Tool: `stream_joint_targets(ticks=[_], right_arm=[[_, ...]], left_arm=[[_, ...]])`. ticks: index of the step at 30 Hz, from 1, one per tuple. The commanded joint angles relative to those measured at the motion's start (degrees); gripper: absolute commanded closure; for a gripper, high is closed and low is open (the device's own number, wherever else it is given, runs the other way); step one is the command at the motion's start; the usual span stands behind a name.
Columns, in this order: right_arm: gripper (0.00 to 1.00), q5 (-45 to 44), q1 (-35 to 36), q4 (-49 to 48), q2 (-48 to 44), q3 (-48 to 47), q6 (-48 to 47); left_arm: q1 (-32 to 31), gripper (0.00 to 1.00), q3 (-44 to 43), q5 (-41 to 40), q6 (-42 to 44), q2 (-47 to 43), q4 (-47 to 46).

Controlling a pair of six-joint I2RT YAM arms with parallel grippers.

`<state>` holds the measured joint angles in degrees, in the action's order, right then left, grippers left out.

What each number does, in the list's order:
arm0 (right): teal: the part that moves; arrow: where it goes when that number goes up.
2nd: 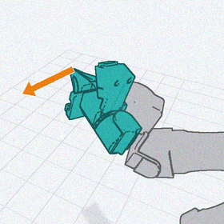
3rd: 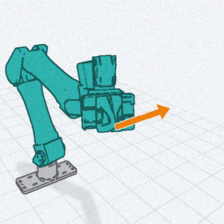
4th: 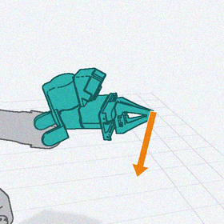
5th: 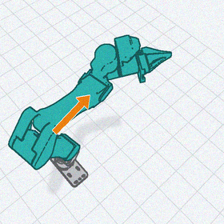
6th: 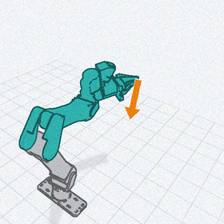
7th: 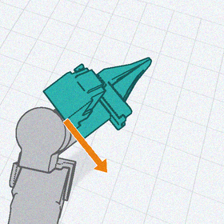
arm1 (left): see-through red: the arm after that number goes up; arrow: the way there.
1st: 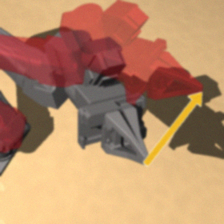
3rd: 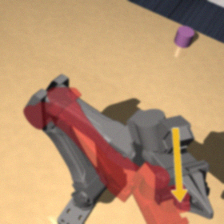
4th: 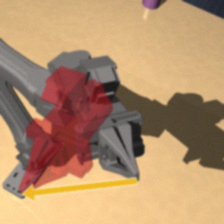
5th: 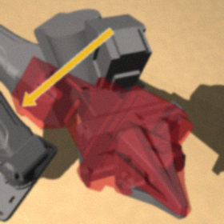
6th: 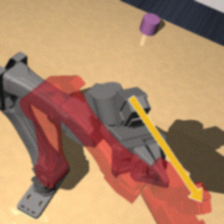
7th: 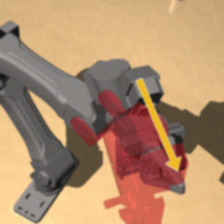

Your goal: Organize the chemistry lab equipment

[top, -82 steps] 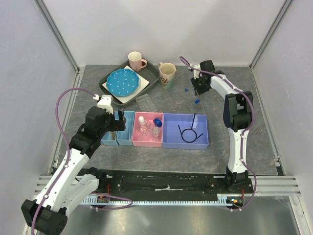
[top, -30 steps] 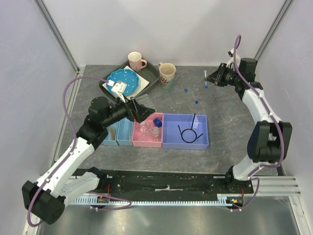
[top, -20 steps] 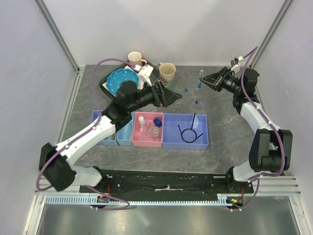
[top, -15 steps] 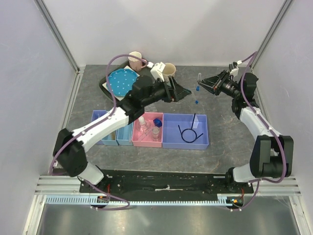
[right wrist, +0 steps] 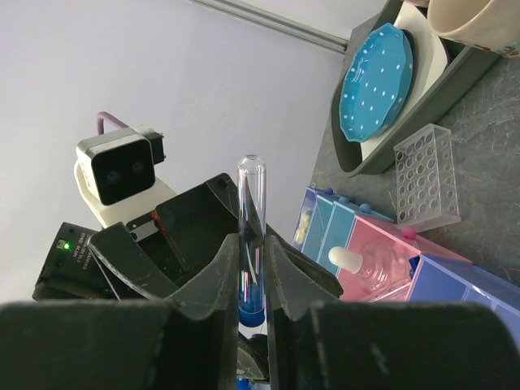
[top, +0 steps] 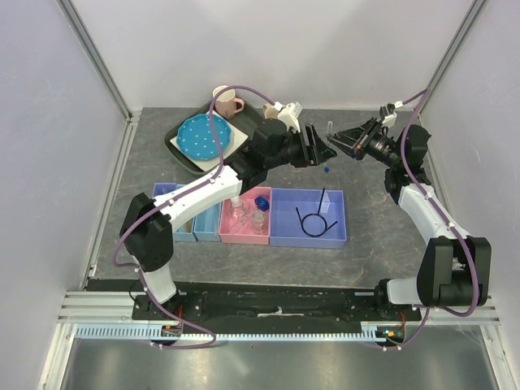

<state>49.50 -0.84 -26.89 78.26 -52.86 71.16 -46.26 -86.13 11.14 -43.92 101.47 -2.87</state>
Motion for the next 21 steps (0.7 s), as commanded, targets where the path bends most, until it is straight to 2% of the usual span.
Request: stream_joint_targets(ticks=[1,7,13,15,16,19,21], right_arm=[[0.87,-0.5,0.5,-1.3,-0.8,0.3,-0.3],[0.87,-0.7,0.4,-0.3,-0.8,0.0,-2.1],[0.86,-1.0,0.5,1.0,-1.1,0.0,-3.7],[0.86,-1.1,0.4,1.3,-1.1,0.0,-4.6],[0.86,-1.1,0.5,1.7,-0.9,-0.3,-5.2],[0.85,-1.2,0.5,4.0,-1.0,-1.0,-7.9],[0.83,-1.0,0.5,4.9,-1.1,-1.2,-9.1]], left_arm=[[-0.3,0.33,-3.3,-2.8,0.0,0.0,0.1],[-0.7,0.42,-7.1,-6.3,2.8,2.1,4.7],[-1.1,0.59,-10.4,-9.6,6.6,3.1,8.8],[-1.1,0.72,-10.6,-9.2,7.5,3.1,9.6],[-1.1,0.83,-10.5,-9.1,7.9,2.9,9.9],[-1.1,0.98,-10.0,-9.1,9.0,2.6,10.4],[-1.1,0.98,-9.2,-9.1,10.0,1.8,10.3]])
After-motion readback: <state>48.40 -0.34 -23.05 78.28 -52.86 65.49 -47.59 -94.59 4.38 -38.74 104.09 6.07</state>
